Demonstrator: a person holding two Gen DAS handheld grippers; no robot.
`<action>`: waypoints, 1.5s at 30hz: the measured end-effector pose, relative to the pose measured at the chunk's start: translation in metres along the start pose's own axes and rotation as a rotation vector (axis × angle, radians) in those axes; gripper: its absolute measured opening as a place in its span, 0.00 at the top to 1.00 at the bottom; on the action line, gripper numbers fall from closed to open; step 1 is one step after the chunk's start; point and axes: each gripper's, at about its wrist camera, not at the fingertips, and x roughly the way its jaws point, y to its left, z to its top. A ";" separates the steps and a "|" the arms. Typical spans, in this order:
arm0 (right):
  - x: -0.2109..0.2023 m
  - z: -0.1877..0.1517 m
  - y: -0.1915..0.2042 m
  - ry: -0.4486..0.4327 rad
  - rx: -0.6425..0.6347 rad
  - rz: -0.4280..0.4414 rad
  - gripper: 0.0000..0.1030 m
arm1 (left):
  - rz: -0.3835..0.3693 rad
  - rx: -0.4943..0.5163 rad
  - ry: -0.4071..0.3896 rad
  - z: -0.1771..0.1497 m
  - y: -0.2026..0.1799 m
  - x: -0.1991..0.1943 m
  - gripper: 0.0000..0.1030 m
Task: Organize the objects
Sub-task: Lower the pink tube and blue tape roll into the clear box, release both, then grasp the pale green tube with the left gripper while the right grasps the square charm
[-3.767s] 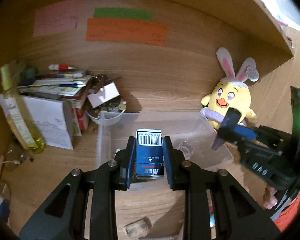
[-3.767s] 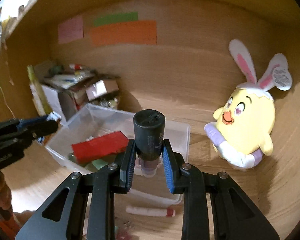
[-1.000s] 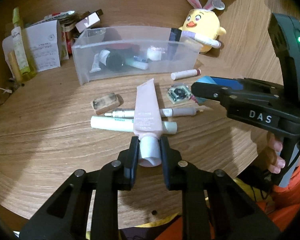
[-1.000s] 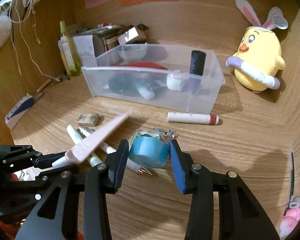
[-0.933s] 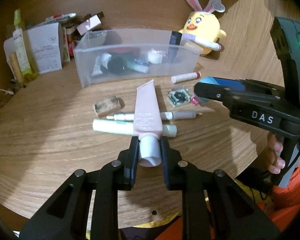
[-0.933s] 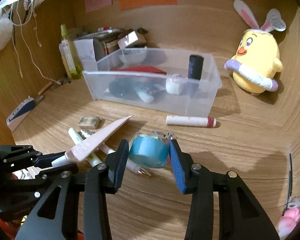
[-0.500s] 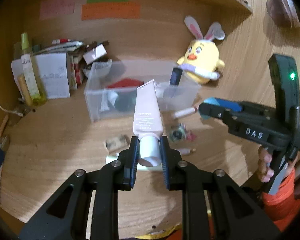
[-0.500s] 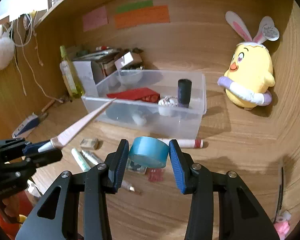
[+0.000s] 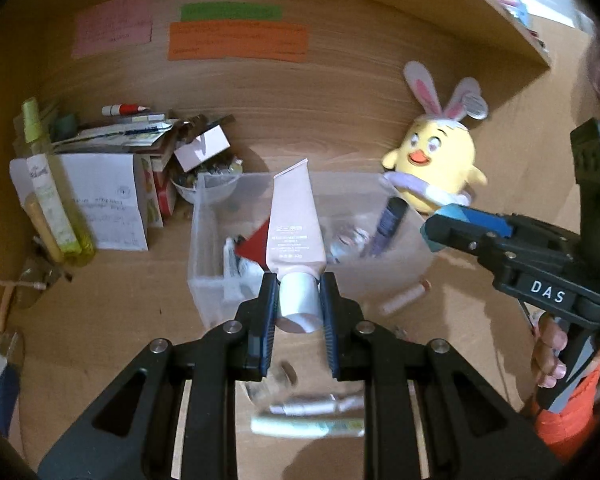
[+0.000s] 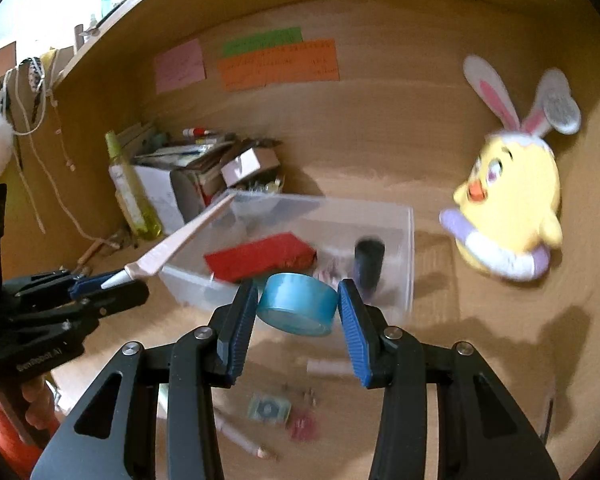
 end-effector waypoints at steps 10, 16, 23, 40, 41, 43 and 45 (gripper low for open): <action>0.080 0.027 0.019 0.128 -0.058 -0.032 0.63 | -0.013 -0.036 0.103 0.018 0.028 0.057 0.80; 0.105 0.018 0.032 0.172 -0.125 -0.071 0.63 | 0.006 0.006 0.133 0.019 0.029 0.074 0.80; 0.116 0.015 0.036 0.196 -0.145 -0.092 0.63 | 0.011 0.031 0.120 0.019 0.029 0.078 0.80; 0.039 0.014 0.031 0.064 -0.139 -0.044 0.39 | -0.016 0.062 0.023 0.013 0.015 0.025 0.28; 0.032 0.012 0.030 0.053 -0.141 -0.049 0.39 | -0.015 0.067 0.020 0.011 0.014 0.022 0.25; 0.018 0.007 0.028 0.028 -0.144 -0.068 0.38 | -0.018 0.080 0.026 0.006 0.010 0.015 0.19; 0.007 -0.001 0.025 0.013 -0.148 -0.087 0.37 | -0.028 0.087 0.038 0.000 0.006 0.012 0.14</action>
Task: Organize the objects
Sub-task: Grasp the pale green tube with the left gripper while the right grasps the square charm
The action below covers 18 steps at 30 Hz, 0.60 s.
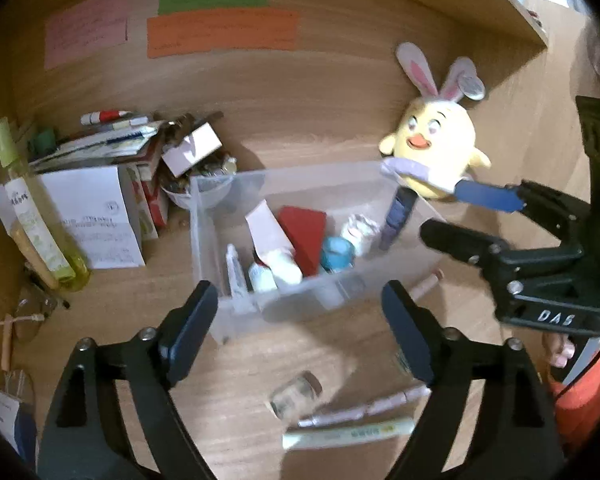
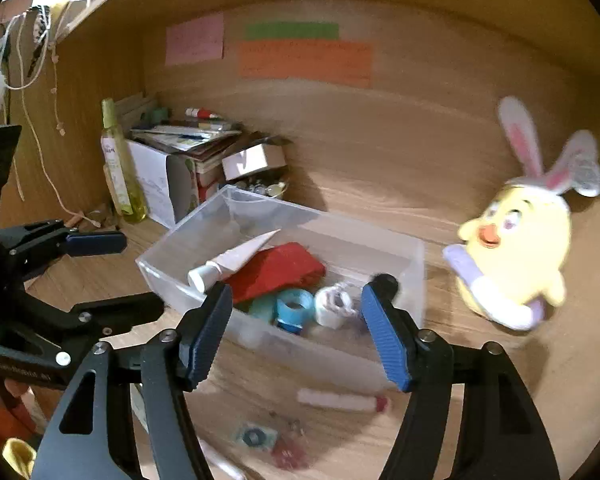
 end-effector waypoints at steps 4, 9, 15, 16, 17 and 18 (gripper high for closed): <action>-0.010 -0.019 -0.005 0.005 -0.001 -0.016 0.37 | -0.022 0.005 0.044 -0.024 -0.009 0.002 0.11; -0.013 -0.050 -0.015 0.058 0.047 0.006 0.37 | -0.021 0.003 0.121 -0.059 -0.021 0.012 0.11; -0.013 -0.080 -0.012 0.105 0.093 0.057 0.37 | -0.013 -0.027 0.157 -0.096 -0.028 0.015 0.09; -0.013 -0.084 -0.011 0.112 0.101 0.067 0.37 | -0.019 -0.037 0.164 -0.100 -0.028 0.016 0.08; -0.012 -0.088 -0.010 0.121 0.109 0.077 0.37 | -0.029 -0.048 0.171 -0.104 -0.028 0.017 0.08; -0.011 -0.092 -0.008 0.132 0.109 0.087 0.37 | -0.038 -0.056 0.178 -0.108 -0.029 0.018 0.08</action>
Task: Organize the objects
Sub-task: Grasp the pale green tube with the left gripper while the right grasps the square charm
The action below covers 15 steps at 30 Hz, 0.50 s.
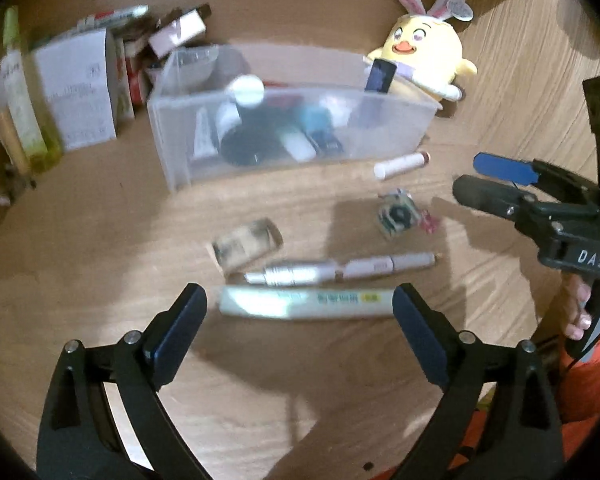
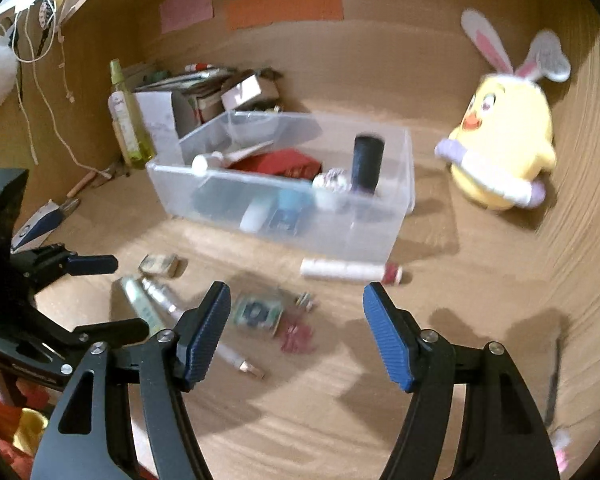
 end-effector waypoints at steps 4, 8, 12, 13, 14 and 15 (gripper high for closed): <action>0.006 -0.008 0.006 0.024 0.001 0.021 0.41 | -0.008 0.009 0.025 -0.009 -0.006 0.007 0.07; 0.015 -0.011 0.011 0.064 0.005 0.057 0.54 | 0.005 0.041 0.016 -0.008 -0.013 0.004 0.07; 0.028 -0.010 0.018 0.103 -0.022 0.058 0.62 | 0.007 0.091 -0.021 -0.005 -0.016 -0.007 0.07; 0.030 -0.008 0.020 0.109 -0.028 0.056 0.63 | 0.020 0.108 -0.030 -0.004 -0.017 -0.009 0.07; 0.033 -0.007 0.022 0.114 -0.036 0.052 0.64 | 0.027 0.120 -0.035 -0.003 -0.018 -0.010 0.07; 0.035 -0.006 0.023 0.121 -0.044 0.055 0.65 | 0.027 0.137 -0.036 -0.002 -0.019 -0.011 0.07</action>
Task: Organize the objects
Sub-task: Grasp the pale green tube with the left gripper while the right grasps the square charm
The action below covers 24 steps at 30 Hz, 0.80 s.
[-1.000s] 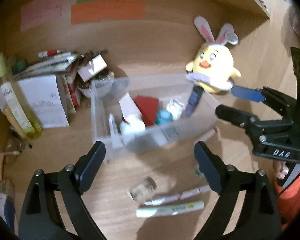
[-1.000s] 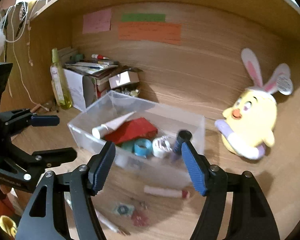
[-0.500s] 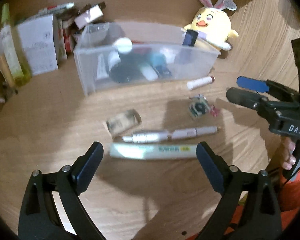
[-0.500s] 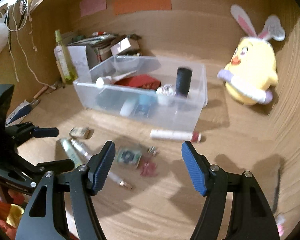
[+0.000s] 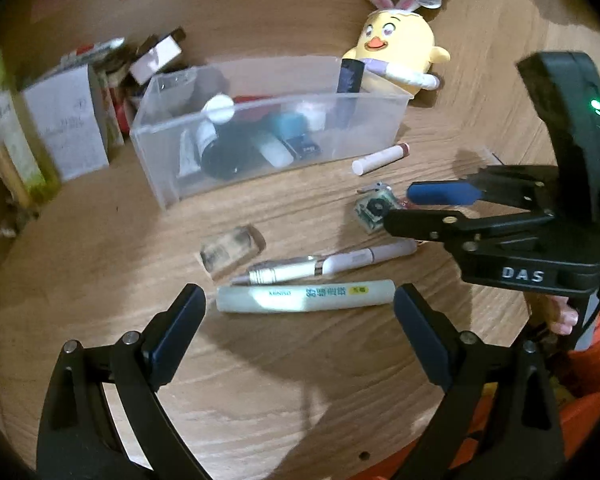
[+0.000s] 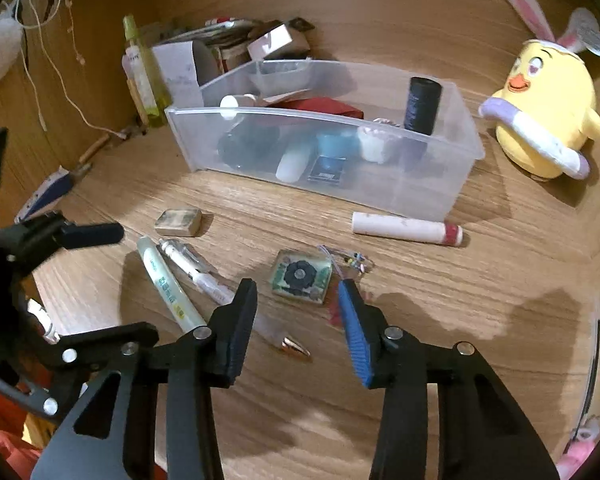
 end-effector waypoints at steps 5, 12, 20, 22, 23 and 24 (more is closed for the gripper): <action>0.013 0.003 0.002 0.039 -0.019 0.010 0.65 | -0.034 0.049 0.040 0.007 -0.002 0.011 0.07; 0.024 0.006 -0.003 0.053 0.000 -0.006 0.65 | -0.128 0.050 0.098 0.015 0.005 0.028 0.13; 0.026 0.006 0.002 0.037 -0.024 -0.046 0.70 | -0.125 0.033 0.124 -0.003 0.014 0.021 0.30; 0.025 0.005 0.002 0.032 -0.027 -0.049 0.70 | -0.117 0.033 0.117 -0.006 0.012 0.017 0.34; 0.024 0.005 0.002 0.029 -0.027 -0.048 0.70 | -0.118 0.036 0.112 -0.008 0.010 0.015 0.37; 0.022 0.004 0.002 0.024 -0.027 -0.049 0.70 | -0.116 0.044 0.108 -0.008 0.008 0.014 0.45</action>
